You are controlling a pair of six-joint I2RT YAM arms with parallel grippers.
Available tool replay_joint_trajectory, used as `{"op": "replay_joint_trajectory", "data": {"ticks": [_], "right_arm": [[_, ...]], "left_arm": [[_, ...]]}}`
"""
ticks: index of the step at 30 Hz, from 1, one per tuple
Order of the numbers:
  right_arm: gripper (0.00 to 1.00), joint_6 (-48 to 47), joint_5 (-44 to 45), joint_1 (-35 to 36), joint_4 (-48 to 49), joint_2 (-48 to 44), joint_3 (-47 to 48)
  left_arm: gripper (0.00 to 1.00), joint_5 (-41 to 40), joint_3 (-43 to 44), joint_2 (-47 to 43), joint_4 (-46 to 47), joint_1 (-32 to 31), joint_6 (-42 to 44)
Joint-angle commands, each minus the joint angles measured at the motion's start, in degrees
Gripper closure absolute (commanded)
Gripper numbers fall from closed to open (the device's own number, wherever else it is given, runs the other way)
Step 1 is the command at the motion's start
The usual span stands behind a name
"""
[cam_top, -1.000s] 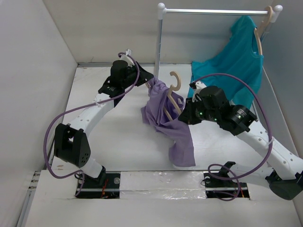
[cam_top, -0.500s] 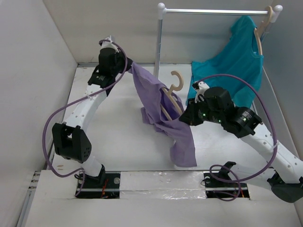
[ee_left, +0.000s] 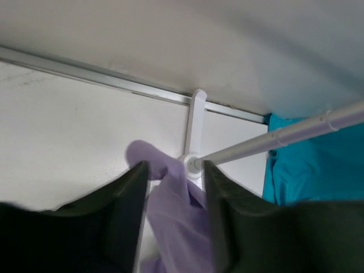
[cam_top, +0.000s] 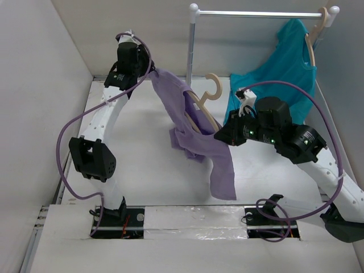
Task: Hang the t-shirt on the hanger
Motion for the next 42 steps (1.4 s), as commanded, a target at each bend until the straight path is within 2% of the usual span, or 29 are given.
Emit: {"op": "replay_joint_trajectory", "data": {"ticks": [1, 2, 4, 6, 7, 8, 11, 12, 15, 17, 20, 22, 24, 27, 29, 31, 35, 36, 42], "right_arm": [[1.00, -0.84, -1.68, -0.73, 1.97, 0.18, 2.83], [1.00, -0.84, -1.60, -1.25, 2.23, 0.53, 2.91], [1.00, -0.93, -1.51, -2.73, 2.76, 0.88, 2.83], [1.00, -1.11, -1.77, -3.89, 3.72, 1.93, 3.09], [1.00, -1.46, -1.60, -4.41, 4.08, 2.38, 3.44], [1.00, -1.72, -1.51, -5.20, 4.60, 2.82, 3.79], [1.00, -2.77, -1.16, -7.05, 4.70, 4.14, 5.37], [1.00, -3.13, -1.33, -7.06, 4.69, 4.40, 5.72], [1.00, -3.92, -1.51, -8.64, 4.34, 5.02, 6.34], [1.00, -4.01, -1.77, -9.78, 4.61, 5.19, 6.26], [1.00, -3.83, -2.74, -10.30, 5.13, 5.37, 5.82], [1.00, -3.83, -3.27, -10.31, 5.22, 5.46, 5.90], [1.00, -3.75, -3.53, -10.31, 5.05, 5.37, 6.25], [1.00, -3.57, -3.53, -10.84, 4.96, 5.02, 5.99], [1.00, -3.31, -3.53, -10.84, 5.22, 4.84, 5.73], [1.00, -3.04, -3.62, -10.84, 5.48, 4.49, 4.94], [1.00, -2.87, -3.97, -10.23, 5.66, 4.75, 3.97], [1.00, -2.95, -3.53, -9.70, 5.84, 4.84, 3.97], [1.00, -2.86, -2.65, -9.17, 6.89, 4.93, 4.15]], "left_arm": [[0.60, 3.45, 3.14, -3.18, -3.53, 0.13, 0.78], [0.47, 3.64, 2.18, -4.23, -3.62, 0.13, 0.60], [0.42, 7.84, 0.68, -8.18, -3.27, 0.13, -0.36], [0.43, 7.42, -0.64, -11.95, -3.79, -3.09, -0.10], [0.47, 7.50, -1.08, -13.20, -4.58, -4.51, 0.68], [0.61, 8.72, -2.30, -13.99, -4.59, -5.83, 1.30], [0.83, 11.71, -5.20, -17.68, -4.15, -9.79, 1.92], [0.84, 13.46, -7.56, -19.00, -4.06, -9.80, 1.14], [0.75, 20.67, -13.53, -21.46, -0.39, -9.80, -2.90], [0.61, 25.07, -18.02, -22.17, 2.43, -10.41, -5.54], [0.62, 27.81, -20.51, -22.53, 7.71, -10.41, -8.36], [0.68, 27.37, -19.46, -21.12, 7.28, -10.41, -5.83], [0.68, 26.23, -16.40, -18.76, 5.36, -10.93, -3.63], [0.60, 28.06, -14.36, -16.55, 4.28, -11.46, -2.21], [0.50, 29.21, -15.58, -16.81, 8.32, -11.47, -4.58], [0.45, 28.87, -16.90, -17.16, 12.26, -11.47, -6.51], [0.44, 30.26, -18.04, -15.85, 18.78, -11.47, -16.94], [0.42, 31.23, -18.83, -15.24, 21.05, -11.47, -18.37], [0.42, 31.76, -20.15, -13.39, 21.52, -11.47, -22.95]]}}
